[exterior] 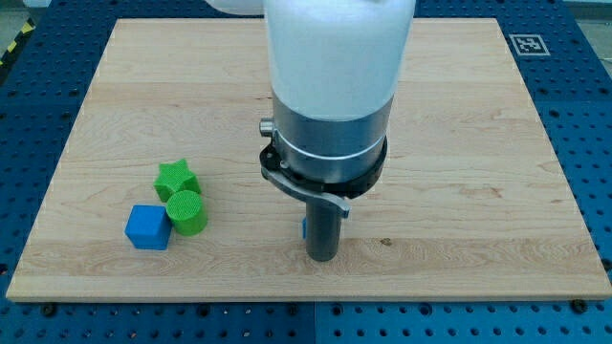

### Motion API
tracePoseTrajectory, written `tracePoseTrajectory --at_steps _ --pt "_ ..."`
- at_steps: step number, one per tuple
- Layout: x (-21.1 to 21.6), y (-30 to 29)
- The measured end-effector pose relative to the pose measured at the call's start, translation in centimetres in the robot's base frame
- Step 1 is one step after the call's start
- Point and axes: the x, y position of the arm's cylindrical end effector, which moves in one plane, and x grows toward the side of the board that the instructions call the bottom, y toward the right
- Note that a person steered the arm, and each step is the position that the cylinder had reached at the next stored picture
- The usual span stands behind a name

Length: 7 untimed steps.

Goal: Move the blue triangle to the bottom of the red circle

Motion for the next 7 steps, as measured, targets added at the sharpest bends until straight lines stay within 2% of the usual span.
tracePoseTrajectory --at_steps 2,4,6,7 --pt "-4.4 0.0" --pt "-12.5 0.0" --pt "-22.5 0.1" --pt "-25.1 0.4"
